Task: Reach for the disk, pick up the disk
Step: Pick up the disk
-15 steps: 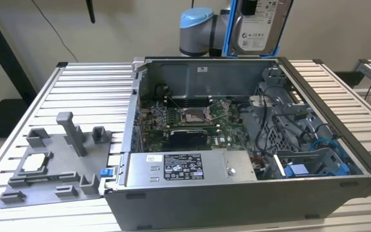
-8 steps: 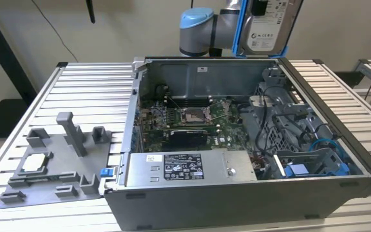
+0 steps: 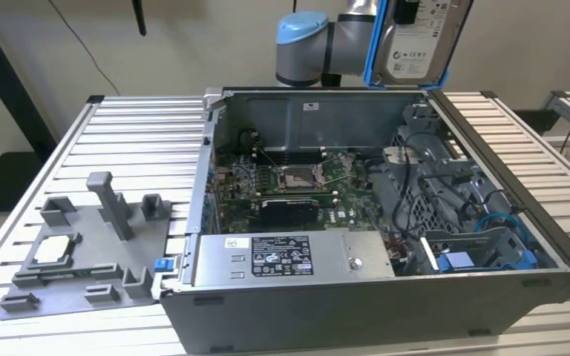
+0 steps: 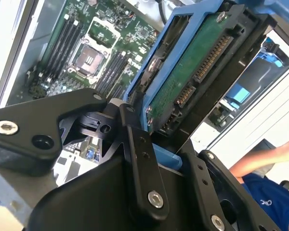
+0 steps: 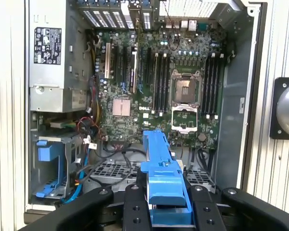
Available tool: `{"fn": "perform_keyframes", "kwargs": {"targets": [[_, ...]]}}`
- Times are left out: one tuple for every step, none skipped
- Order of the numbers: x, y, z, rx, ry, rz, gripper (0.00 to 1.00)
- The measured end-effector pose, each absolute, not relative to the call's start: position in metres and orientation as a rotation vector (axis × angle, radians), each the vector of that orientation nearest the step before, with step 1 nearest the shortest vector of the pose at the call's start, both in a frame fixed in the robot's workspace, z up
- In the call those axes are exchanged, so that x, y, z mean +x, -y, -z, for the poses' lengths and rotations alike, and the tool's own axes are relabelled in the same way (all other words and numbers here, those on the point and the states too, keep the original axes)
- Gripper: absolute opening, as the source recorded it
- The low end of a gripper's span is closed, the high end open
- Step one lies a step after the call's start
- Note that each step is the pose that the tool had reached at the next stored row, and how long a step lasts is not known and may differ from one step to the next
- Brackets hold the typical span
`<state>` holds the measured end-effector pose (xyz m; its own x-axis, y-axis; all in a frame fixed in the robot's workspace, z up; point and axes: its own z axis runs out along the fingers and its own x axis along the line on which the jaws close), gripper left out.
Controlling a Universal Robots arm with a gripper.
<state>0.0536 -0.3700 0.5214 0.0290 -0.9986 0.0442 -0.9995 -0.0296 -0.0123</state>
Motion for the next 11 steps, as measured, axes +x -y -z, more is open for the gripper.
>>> {"fn": "perform_keyframes", "kwargs": {"targets": [[0.0537, 0.3700, -0.5214, 2.238, 2.173, -0.063, 0.00], [0.0538, 0.3700, -0.5214, 2.238, 2.173, -0.063, 0.00], [0.0538, 0.3700, -0.5214, 2.238, 2.173, -0.063, 0.00], [0.0538, 0.3700, -0.5214, 2.238, 2.173, -0.063, 0.00], [0.0538, 0.3700, -0.5214, 2.238, 2.173, -0.063, 0.00], [0.0538, 0.3700, -0.5214, 2.238, 2.173, -0.063, 0.00], [0.0538, 0.3701, -0.5214, 2.238, 2.173, -0.063, 0.00], [0.0538, 0.3702, -0.5214, 2.238, 2.173, -0.063, 0.00], [0.0539, 0.3703, -0.5214, 2.238, 2.173, -0.063, 0.00], [0.0540, 0.3704, -0.5214, 2.238, 2.173, -0.063, 0.00], [0.0542, 0.3707, -0.5214, 2.238, 2.173, -0.063, 0.00]]}}
